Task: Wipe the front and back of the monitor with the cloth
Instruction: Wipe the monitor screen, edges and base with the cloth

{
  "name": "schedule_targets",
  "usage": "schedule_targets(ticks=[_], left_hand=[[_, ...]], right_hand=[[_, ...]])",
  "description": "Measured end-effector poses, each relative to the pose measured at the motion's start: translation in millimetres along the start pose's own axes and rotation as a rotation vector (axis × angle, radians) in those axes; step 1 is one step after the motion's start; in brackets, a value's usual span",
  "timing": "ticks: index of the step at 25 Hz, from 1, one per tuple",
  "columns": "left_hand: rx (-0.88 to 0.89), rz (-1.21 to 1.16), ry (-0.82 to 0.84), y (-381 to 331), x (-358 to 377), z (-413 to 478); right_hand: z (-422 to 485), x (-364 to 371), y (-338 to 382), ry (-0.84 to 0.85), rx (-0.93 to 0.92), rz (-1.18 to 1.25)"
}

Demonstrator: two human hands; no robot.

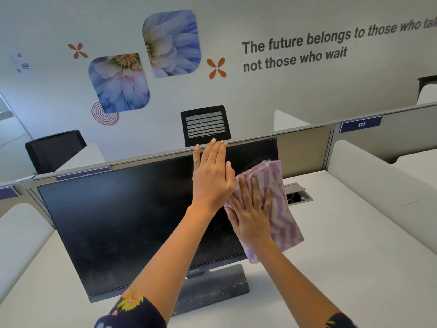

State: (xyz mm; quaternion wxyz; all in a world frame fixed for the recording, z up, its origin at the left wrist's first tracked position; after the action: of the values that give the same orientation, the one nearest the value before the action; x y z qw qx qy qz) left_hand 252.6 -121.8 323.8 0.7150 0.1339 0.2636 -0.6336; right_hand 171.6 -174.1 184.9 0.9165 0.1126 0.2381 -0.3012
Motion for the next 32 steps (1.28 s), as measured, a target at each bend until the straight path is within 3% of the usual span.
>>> schedule_targets(ticks=[4, 9, 16, 20, 25, 28, 32], left_hand=[[0.019, 0.023, 0.010, 2.3, -0.6, 0.6], [0.014, 0.051, 0.008, 2.1, 1.3, 1.2], [0.024, 0.045, 0.007, 1.4, 1.5, 0.3], [0.066, 0.113, 0.032, 3.0, 2.6, -0.2], [0.097, 0.182, 0.080, 7.7, 1.2, 1.1], [0.139, 0.232, 0.084, 17.7, -5.9, 1.6], [0.153, 0.260, 0.080, 32.9, -17.0, -10.0]], right_hand=[[18.6, -10.4, -27.9, 0.025, 0.103, -0.048], [85.0, -22.4, -15.8, -0.069, 0.300, -0.004], [17.9, -6.9, -2.4, -0.024, -0.002, 0.003], [27.8, -16.1, -39.5, 0.063, 0.063, -0.072], [94.7, -33.4, -34.9, -0.004, 0.227, -0.028], [81.4, -21.0, -6.4, 0.009, 0.144, -0.015], [-5.1, 0.4, 8.3, 0.122, -0.005, -0.024]])
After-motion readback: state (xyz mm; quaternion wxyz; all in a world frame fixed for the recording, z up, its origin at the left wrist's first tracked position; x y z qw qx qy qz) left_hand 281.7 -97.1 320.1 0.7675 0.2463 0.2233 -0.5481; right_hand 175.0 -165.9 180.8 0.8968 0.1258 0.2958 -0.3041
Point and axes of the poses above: each hand's wrist, its own z-axis towards the middle knuckle, its own x-axis out of the palm, y = z × x, the point moved 6 cm from there along z, towards the middle knuckle, and after that the axes turned 4 degrees about -y, right-handed, at the moved point
